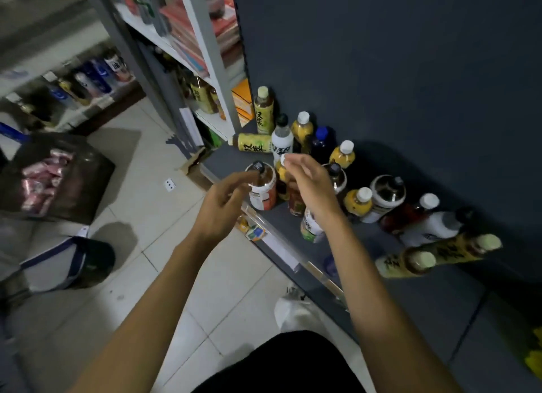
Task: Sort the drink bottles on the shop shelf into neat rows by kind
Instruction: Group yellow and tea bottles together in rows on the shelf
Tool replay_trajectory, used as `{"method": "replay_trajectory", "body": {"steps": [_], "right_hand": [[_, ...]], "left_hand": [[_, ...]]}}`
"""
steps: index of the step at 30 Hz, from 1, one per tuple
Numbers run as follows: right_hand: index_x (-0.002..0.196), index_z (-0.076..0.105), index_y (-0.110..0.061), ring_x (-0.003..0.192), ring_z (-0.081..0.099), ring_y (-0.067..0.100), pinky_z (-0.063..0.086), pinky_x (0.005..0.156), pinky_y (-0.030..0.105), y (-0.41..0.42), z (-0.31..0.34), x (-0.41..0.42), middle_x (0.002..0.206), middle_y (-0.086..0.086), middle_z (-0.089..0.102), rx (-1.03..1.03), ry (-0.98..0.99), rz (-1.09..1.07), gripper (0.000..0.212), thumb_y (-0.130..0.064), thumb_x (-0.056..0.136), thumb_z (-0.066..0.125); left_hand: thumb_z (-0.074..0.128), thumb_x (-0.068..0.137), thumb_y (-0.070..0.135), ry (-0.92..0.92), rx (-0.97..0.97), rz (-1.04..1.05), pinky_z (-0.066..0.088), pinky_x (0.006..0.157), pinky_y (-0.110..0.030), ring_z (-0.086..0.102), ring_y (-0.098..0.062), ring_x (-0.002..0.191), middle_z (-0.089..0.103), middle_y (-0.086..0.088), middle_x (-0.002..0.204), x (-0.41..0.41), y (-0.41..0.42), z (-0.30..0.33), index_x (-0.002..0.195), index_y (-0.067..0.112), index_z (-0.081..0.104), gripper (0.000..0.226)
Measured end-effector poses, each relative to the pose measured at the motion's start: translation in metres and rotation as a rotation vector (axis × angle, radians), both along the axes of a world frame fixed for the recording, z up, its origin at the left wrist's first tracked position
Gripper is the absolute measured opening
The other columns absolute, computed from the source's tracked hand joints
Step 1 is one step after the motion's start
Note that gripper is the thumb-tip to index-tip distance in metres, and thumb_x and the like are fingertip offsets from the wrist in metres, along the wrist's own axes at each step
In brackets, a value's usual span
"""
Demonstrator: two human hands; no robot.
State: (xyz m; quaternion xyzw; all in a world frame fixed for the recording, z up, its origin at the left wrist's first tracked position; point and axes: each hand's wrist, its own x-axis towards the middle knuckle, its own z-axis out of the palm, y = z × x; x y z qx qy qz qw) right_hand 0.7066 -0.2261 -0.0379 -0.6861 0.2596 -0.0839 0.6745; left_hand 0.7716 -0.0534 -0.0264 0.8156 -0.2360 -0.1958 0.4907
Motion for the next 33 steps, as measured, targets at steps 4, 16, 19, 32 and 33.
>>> {"method": "replay_trajectory", "body": {"steps": [4, 16, 19, 32, 33], "right_hand": [[0.117, 0.064, -0.017, 0.108, 0.059, 0.006, 0.049, 0.09, 0.021, -0.024, 0.002, 0.048, 0.11, -0.011, 0.064, 0.016, -0.01, -0.041, 0.024, -0.028, 0.097, 0.055], [0.117, 0.062, -0.017, 0.099, 0.061, -0.002, 0.046, 0.077, 0.006, -0.05, -0.02, 0.198, 0.117, -0.005, 0.064, -0.084, 0.118, -0.07, 0.026, -0.025, 0.093, 0.062], [0.118, 0.062, -0.018, 0.098, 0.061, 0.001, 0.049, 0.086, 0.022, -0.05, -0.03, 0.25, 0.122, -0.003, 0.063, -0.206, 0.21, -0.106, 0.028, -0.024, 0.091, 0.063], [0.126, 0.041, -0.015, 0.099, 0.058, 0.042, 0.047, 0.075, 0.043, -0.035, -0.082, 0.334, 0.126, 0.013, 0.044, -0.557, 0.654, -0.255, 0.048, -0.024, 0.086, 0.067], [0.125, 0.041, -0.015, 0.099, 0.059, 0.041, 0.048, 0.074, 0.043, -0.035, -0.086, 0.336, 0.124, 0.013, 0.045, -0.552, 0.68, -0.253, 0.047, -0.026, 0.087, 0.067]], "left_hand": [[0.037, 0.093, 0.022, 0.008, 0.017, -0.019, 0.051, 0.089, -0.029, 0.062, -0.009, 0.106, 0.065, 0.004, 0.117, 0.042, -0.021, -0.007, 0.12, 0.021, 0.062, 0.037], [0.039, 0.086, 0.014, 0.03, -0.096, -0.072, 0.054, 0.083, -0.036, 0.064, -0.013, 0.096, 0.068, 0.004, 0.106, 0.218, -0.073, -0.052, 0.109, 0.024, 0.064, 0.036], [0.039, 0.08, 0.021, 0.163, -0.215, 0.071, 0.053, 0.074, -0.041, 0.065, -0.025, 0.088, 0.07, 0.005, 0.097, 0.265, -0.08, -0.079, 0.101, 0.031, 0.065, 0.035], [0.061, 0.089, 0.01, 0.4, 0.31, 0.092, 0.051, 0.088, -0.039, 0.061, -0.022, 0.098, 0.061, 0.003, 0.102, 0.334, -0.086, -0.178, 0.112, 0.017, 0.064, 0.025], [0.058, 0.09, 0.01, 0.414, 0.337, 0.103, 0.051, 0.087, -0.038, 0.061, -0.023, 0.098, 0.061, 0.0, 0.106, 0.336, -0.085, -0.187, 0.121, 0.015, 0.061, 0.031]]}}
